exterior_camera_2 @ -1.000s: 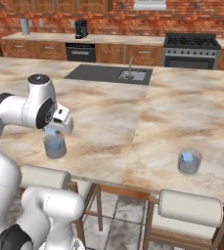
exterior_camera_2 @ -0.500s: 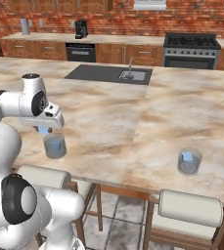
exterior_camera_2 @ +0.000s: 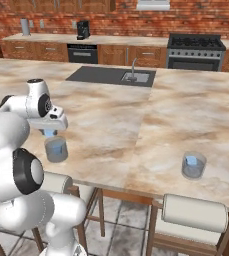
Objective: There are four ice cubes in the ice bowl. Place two ice cubes in each glass of water.
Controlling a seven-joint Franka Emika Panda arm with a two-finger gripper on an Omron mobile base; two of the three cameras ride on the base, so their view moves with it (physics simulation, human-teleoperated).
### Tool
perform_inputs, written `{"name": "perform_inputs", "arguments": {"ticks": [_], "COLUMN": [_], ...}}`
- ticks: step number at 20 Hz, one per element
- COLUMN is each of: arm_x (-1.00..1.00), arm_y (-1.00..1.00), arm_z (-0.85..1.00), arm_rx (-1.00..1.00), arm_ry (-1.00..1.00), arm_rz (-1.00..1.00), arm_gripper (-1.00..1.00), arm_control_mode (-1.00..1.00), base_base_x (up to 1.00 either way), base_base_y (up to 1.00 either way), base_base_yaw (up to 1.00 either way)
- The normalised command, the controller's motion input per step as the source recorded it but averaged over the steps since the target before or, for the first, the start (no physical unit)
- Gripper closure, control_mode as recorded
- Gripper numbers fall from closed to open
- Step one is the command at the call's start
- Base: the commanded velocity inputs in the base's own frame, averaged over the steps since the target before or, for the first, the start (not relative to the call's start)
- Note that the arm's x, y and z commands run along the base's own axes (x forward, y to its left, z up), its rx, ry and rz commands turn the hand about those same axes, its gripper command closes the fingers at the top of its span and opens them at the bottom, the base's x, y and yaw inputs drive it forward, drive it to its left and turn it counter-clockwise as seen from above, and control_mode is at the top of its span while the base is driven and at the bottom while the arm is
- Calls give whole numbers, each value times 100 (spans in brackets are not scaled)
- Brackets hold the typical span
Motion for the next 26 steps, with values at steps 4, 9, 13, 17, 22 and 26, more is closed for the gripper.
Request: {"name": "perform_inputs", "arguments": {"ticks": [4, 9, 13, 17, 22, 26], "arm_x": [31, 14, 8, 15, 18, 19], "arm_y": [0, 9, 19, 14, 0, 0], "arm_z": [-23, -21, -17, -19, -20, -20], "arm_rx": [0, 0, 0, 0, 0, 0], "arm_ry": [0, 0, 0, 0, 0, 0], "arm_rz": [0, 0, 0, 0, 0, 1], "arm_gripper": [100, 100, 100, 100, 100, 100], "arm_control_mode": [-100, -100, -100, -100, -100, -100], "base_base_x": [0, 0, 0, 0, 0, 0], "base_base_y": [0, 0, 0, 0, 0, 0], "base_base_yaw": [0, 0, 0, 0, 0, 0]}}
